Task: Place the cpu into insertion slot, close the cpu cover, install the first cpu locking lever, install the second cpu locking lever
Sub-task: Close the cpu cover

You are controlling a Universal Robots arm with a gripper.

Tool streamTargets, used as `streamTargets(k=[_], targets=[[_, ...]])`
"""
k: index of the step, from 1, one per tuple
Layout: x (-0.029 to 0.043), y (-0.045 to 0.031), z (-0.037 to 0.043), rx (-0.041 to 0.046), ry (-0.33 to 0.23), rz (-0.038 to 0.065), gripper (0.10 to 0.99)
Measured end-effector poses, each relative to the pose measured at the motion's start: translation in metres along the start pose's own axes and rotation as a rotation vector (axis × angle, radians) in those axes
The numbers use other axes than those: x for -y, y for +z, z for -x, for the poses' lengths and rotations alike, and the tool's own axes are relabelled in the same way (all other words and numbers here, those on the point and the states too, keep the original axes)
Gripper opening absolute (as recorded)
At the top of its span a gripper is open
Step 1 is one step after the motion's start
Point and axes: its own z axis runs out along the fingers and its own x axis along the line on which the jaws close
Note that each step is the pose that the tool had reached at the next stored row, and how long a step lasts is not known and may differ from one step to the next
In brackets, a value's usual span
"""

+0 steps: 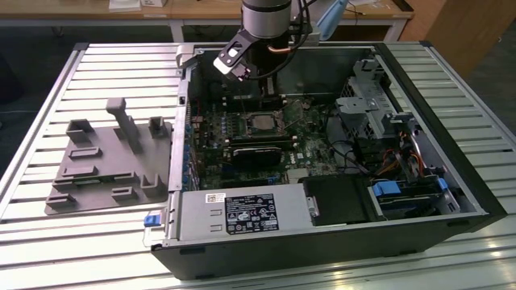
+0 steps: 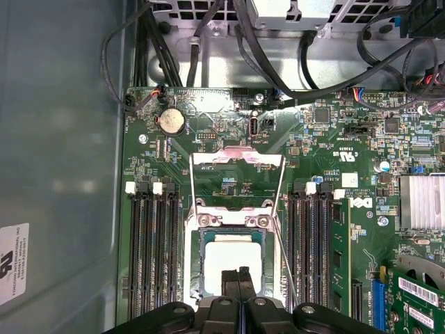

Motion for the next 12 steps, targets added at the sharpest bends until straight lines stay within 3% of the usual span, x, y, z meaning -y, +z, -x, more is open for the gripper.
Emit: streamTargets(k=[6,12], targets=[[0.0,-0.0007,0.0,0.0005,0.0,0.0,0.102],[-0.0007,-0.0085,-0.0001,0.0001,0.0,0.0,0.102]])
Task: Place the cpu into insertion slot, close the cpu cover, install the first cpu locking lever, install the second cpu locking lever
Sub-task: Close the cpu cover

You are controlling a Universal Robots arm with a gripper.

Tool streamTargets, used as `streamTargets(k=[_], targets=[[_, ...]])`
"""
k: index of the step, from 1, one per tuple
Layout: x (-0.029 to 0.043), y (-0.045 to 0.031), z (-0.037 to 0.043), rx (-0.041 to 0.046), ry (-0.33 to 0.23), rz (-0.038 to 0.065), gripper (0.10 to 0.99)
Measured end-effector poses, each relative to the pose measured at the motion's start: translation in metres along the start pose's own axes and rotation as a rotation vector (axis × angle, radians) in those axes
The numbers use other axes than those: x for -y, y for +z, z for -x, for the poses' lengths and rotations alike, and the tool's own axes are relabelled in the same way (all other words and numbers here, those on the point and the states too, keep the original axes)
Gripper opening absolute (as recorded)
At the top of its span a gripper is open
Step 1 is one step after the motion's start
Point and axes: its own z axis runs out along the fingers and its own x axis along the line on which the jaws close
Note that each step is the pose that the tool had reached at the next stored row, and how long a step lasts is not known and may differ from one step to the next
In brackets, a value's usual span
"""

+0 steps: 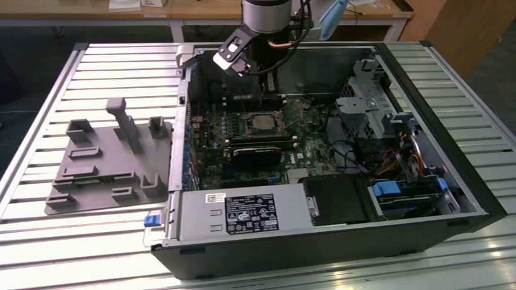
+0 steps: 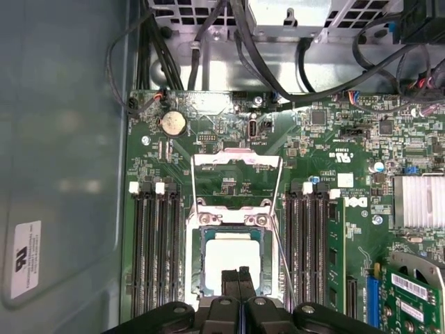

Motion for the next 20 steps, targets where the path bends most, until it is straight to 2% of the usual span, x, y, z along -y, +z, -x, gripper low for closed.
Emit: streamTargets(k=[8,20], targets=[[-0.001,-0.0004,0.0,0.0001,0.0,0.0,0.102],[-0.0166,0.0009,0.0,-0.0001,0.0,0.0,0.102]])
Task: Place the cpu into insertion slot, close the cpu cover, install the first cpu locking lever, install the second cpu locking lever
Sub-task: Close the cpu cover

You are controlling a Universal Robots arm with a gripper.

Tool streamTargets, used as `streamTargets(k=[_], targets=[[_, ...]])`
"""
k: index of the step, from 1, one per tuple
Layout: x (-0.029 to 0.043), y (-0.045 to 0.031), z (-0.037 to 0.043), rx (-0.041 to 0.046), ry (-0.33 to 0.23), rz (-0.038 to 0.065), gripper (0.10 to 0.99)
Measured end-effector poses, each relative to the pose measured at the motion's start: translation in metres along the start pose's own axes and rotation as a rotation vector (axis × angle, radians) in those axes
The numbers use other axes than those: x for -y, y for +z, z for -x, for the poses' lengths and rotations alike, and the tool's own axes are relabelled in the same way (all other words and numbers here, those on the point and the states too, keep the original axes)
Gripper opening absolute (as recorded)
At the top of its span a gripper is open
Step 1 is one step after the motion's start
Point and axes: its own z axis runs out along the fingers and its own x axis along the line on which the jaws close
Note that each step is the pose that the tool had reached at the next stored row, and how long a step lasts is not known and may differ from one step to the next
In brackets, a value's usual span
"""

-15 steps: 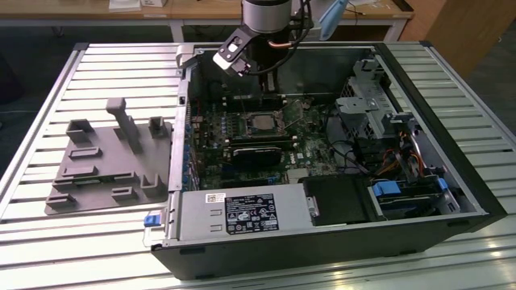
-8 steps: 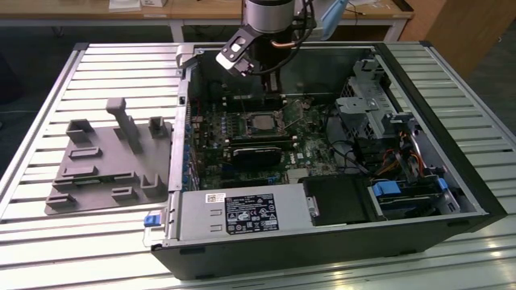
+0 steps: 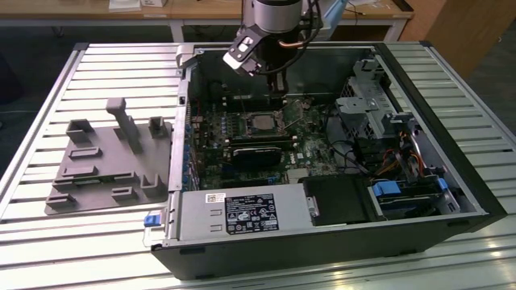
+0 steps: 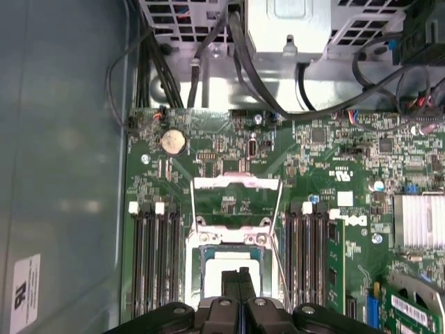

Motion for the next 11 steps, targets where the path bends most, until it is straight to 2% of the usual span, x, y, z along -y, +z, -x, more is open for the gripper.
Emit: streamTargets(k=[11], targets=[[-0.018,0.0014,-0.0001,0.0,0.0,0.0,0.102]])
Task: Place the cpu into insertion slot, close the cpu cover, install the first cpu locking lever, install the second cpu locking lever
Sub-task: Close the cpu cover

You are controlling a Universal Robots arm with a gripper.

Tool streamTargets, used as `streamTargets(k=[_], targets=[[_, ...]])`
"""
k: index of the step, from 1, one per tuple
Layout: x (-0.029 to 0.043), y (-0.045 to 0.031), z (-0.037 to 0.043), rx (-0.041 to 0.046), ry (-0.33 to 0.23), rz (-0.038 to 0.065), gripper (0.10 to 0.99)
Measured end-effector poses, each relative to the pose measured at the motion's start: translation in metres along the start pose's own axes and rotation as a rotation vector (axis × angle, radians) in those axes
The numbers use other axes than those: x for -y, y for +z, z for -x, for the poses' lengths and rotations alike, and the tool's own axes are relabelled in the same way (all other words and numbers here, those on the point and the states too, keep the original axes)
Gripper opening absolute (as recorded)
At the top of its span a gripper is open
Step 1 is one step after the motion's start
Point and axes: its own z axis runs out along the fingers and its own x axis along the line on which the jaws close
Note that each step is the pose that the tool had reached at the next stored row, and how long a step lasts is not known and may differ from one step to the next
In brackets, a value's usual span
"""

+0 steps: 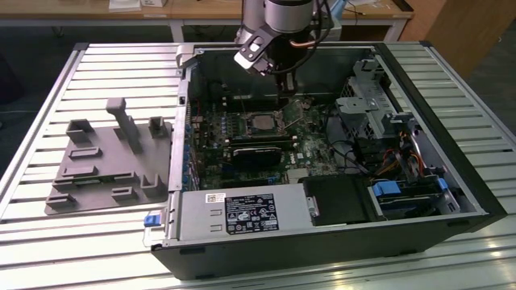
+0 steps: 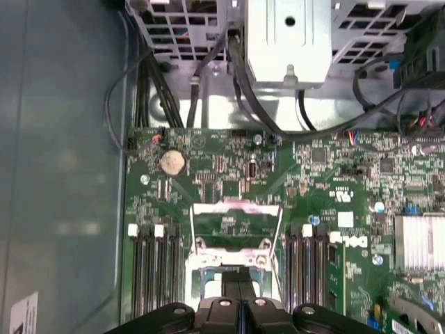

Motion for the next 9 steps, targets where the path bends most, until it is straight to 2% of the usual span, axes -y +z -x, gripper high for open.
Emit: streamTargets(k=[9], targets=[[-0.0154,0.0012,-0.0001,0.0001,0.0,0.0,0.102]])
